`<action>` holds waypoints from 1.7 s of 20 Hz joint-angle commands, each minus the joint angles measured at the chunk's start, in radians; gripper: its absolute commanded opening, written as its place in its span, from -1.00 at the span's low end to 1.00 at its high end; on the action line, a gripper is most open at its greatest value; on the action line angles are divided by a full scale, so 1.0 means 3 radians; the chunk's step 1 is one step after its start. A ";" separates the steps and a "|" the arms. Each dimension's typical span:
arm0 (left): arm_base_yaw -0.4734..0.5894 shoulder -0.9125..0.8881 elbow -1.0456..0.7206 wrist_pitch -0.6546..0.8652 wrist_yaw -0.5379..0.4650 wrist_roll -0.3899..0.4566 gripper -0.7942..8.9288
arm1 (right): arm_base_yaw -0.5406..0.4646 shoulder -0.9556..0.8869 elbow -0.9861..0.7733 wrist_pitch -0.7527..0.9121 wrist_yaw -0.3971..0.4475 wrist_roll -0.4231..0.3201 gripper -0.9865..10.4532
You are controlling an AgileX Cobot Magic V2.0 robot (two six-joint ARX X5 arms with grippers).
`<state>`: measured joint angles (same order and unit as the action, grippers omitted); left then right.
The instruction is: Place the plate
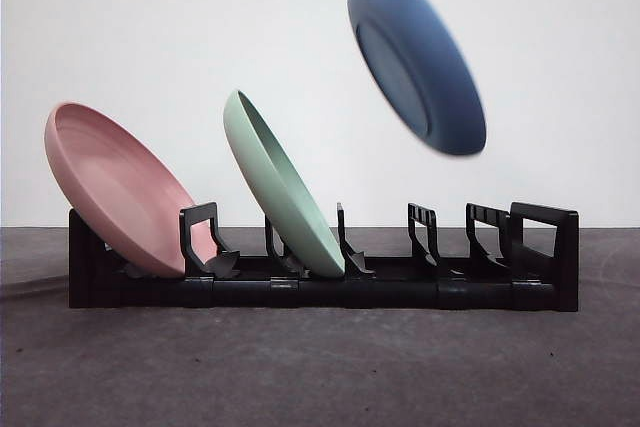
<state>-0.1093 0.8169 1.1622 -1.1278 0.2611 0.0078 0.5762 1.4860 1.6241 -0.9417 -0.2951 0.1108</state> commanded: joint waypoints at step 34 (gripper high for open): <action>-0.0011 0.0022 0.0075 0.0080 0.0006 0.0010 0.00 | 0.2627 -0.0519 -0.2359 0.0910 0.1366 -0.0348 -0.80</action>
<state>-0.1097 0.8173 1.1622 -1.1145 0.2611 0.0078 1.3514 1.3182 0.9081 -0.6785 0.1108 0.0216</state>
